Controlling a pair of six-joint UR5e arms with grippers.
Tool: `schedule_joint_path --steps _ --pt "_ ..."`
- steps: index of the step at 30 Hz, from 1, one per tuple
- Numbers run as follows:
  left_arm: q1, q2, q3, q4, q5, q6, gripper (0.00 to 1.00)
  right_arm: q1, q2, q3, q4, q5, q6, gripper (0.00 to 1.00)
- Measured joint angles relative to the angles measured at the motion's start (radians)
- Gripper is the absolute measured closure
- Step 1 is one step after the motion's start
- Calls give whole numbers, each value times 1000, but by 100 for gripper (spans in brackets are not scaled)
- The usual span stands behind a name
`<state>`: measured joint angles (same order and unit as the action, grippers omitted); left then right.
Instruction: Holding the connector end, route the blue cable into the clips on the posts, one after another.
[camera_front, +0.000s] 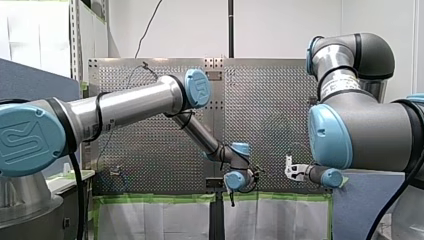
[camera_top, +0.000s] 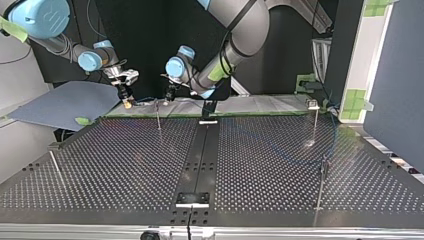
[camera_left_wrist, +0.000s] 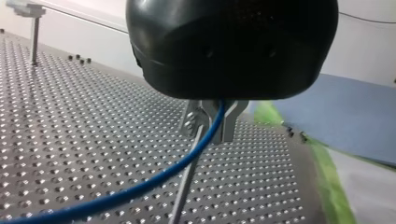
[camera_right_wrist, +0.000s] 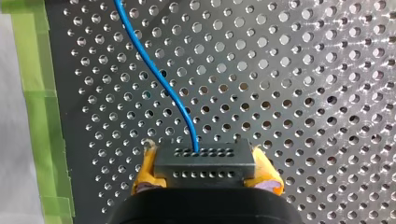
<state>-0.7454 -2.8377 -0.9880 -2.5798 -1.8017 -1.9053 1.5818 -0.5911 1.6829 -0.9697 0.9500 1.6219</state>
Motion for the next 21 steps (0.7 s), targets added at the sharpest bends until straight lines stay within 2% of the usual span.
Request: schedule_joint_path --steps 6,12,21 --pt "8 0 16 -5 13 -4 100 1 0 -6 -3 0 11 100" --pt "14 -1 21 -6 36 -19 100 2 0 -17 -1 1 13 100" --pt "36 -2 54 -14 78 -73 100 4 1 -31 1 0 21 100"
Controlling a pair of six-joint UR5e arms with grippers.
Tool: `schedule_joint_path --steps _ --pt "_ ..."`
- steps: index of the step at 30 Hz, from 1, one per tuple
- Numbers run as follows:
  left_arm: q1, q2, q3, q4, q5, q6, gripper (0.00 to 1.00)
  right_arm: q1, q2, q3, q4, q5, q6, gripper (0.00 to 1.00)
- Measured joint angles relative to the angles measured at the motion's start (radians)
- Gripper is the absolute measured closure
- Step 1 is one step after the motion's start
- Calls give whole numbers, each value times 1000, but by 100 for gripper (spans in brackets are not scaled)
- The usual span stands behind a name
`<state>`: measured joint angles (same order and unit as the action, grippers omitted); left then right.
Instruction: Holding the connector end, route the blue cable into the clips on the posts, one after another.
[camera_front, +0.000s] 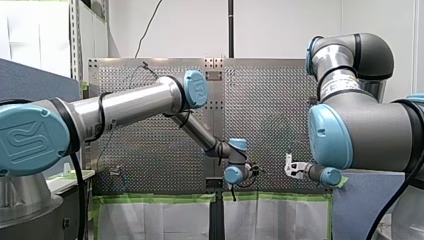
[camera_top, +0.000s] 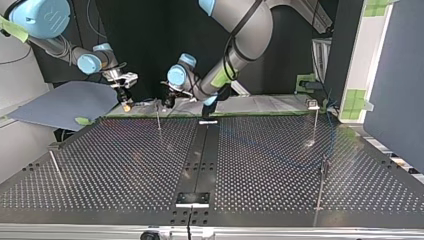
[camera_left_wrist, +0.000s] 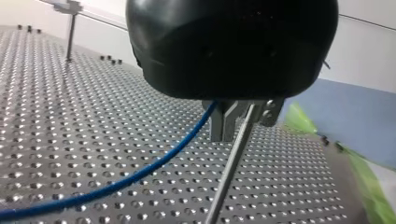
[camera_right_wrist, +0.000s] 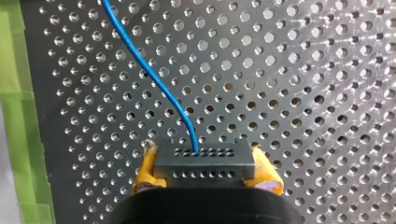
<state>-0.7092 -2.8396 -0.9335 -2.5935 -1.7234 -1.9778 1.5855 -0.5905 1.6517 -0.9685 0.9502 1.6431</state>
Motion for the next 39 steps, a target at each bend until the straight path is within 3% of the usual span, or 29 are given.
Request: schedule_joint_path --steps 7,17,28,39 --pt "16 -24 25 -15 31 -42 100 2 0 -8 -2 0 7 100" --pt "31 -54 62 -38 37 -44 100 3 0 -16 -6 1 19 100" --pt "51 -54 64 -25 -18 5 100 7 2 -37 -9 5 40 100" --pt "54 -54 84 -14 -33 14 100 8 4 -55 -24 7 77 100"
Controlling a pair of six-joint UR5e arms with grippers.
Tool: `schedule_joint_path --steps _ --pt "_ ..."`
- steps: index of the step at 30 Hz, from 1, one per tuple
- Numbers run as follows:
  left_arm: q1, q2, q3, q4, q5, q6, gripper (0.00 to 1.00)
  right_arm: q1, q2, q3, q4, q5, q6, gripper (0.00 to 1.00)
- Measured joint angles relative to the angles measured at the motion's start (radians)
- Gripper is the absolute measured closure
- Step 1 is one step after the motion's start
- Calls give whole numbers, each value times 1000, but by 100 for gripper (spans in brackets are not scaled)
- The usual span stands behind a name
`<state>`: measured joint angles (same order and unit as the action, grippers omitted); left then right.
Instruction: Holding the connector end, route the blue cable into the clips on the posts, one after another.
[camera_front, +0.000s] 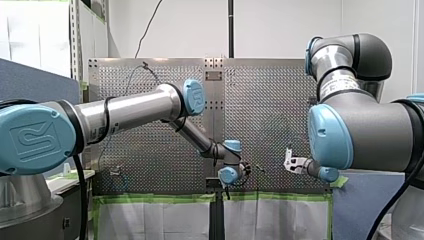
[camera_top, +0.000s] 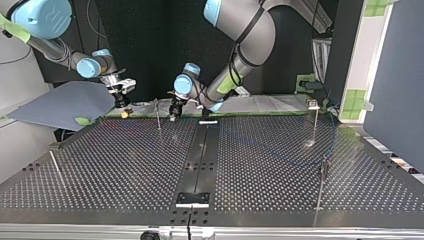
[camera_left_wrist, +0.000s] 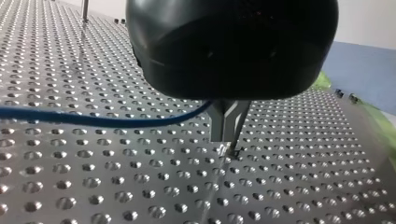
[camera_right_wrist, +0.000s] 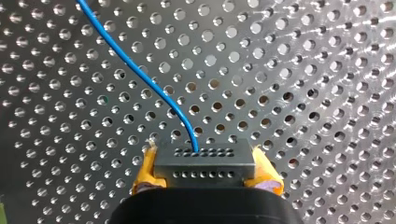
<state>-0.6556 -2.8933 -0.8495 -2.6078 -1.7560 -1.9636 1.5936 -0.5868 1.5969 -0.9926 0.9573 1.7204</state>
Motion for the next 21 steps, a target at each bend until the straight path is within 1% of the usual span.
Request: schedule_joint_path --steps 2,4,6,7,12,18,19,21 --pt "2 0 3 1 -2 0 100 0 1 0 -11 0 12 100" --pt "5 0 4 2 -3 0 100 0 2 0 -24 0 27 100" --pt "7 1 4 3 -4 0 100 0 2 -2 -31 0 38 100" --pt "7 1 4 3 -4 0 100 0 3 -3 -33 0 41 100" --pt "13 0 4 5 -5 2 100 0 5 -7 -37 0 49 100" --pt "18 0 5 8 -4 14 100 1 9 -9 -38 0 50 100" --pt "17 1 5 8 -3 20 91 1 10 -9 -38 0 50 100" --pt "15 1 5 5 -4 31 91 1 10 -9 -38 0 50 100"
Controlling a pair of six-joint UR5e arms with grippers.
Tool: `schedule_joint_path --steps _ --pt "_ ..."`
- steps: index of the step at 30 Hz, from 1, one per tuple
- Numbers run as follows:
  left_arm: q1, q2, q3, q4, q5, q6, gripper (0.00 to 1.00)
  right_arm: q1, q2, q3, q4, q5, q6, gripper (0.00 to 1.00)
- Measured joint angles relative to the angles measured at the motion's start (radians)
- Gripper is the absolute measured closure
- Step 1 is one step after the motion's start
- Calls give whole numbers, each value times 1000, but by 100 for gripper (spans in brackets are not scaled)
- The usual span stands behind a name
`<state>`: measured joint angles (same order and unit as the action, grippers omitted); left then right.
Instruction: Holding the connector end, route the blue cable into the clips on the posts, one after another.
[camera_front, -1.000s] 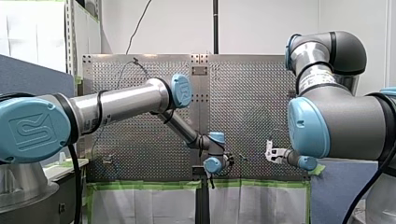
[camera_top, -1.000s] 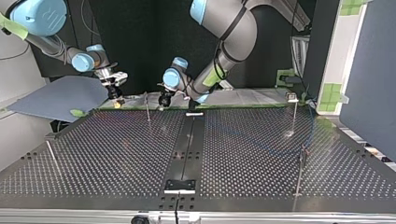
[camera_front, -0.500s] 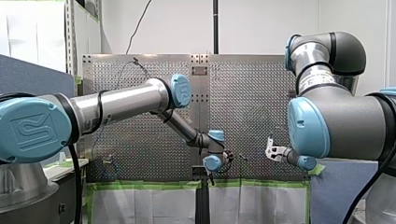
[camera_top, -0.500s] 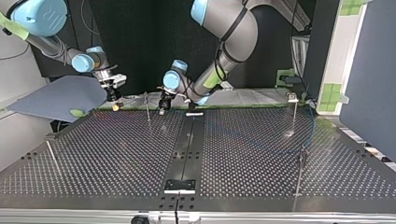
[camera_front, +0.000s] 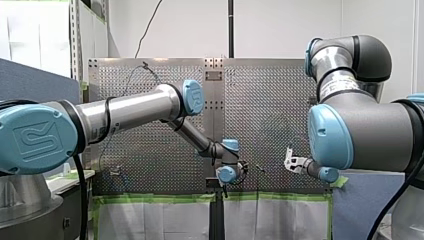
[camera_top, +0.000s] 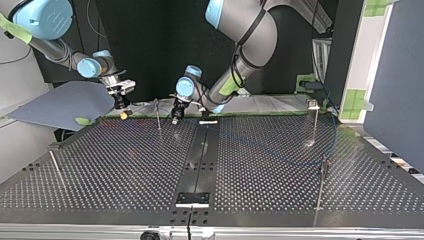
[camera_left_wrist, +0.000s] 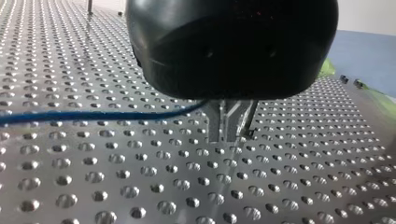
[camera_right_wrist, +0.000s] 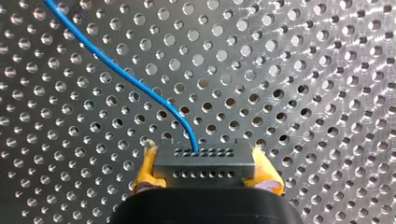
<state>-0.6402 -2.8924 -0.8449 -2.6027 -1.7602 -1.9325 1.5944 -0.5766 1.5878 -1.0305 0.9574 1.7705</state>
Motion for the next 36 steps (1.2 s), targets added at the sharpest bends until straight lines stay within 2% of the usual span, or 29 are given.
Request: schedule_joint_path --steps 1,4,5,6,7,8,9,10,11,12,14,25,31,36 --pt "-1 1 0 -5 -3 9 89 0 0 0 0 0 0 100" --pt "-4 3 0 -16 -8 33 89 0 1 0 0 0 -1 100" --pt "-5 5 0 -20 -7 40 84 0 1 0 0 0 -1 100" --pt "-5 7 0 -24 -5 47 84 0 2 0 0 0 -2 100" --pt "-5 10 0 -32 -5 58 76 1 2 0 0 0 -2 100" --pt "-6 11 0 -38 -5 65 57 1 2 0 0 0 -2 100" --pt "-6 13 0 -44 -6 73 57 1 3 0 0 0 -2 100" --pt "-7 14 0 -51 -5 84 35 1 3 0 0 0 -3 100" --pt "-7 15 0 -56 -5 92 22 1 3 0 0 0 -3 100" --pt "-8 15 0 -60 -6 99 22 2 3 0 -1 0 -3 100" --pt "-11 15 0 -70 -7 115 0 2 5 0 0 0 -3 100" --pt "-36 23 0 -166 -50 217 0 3 12 0 0 5 -2 100" --pt "-54 56 -2 -214 -6 264 0 3 12 0 4 35 -6 100" --pt "-71 61 -5 -234 31 282 0 3 13 0 5 47 -7 100"
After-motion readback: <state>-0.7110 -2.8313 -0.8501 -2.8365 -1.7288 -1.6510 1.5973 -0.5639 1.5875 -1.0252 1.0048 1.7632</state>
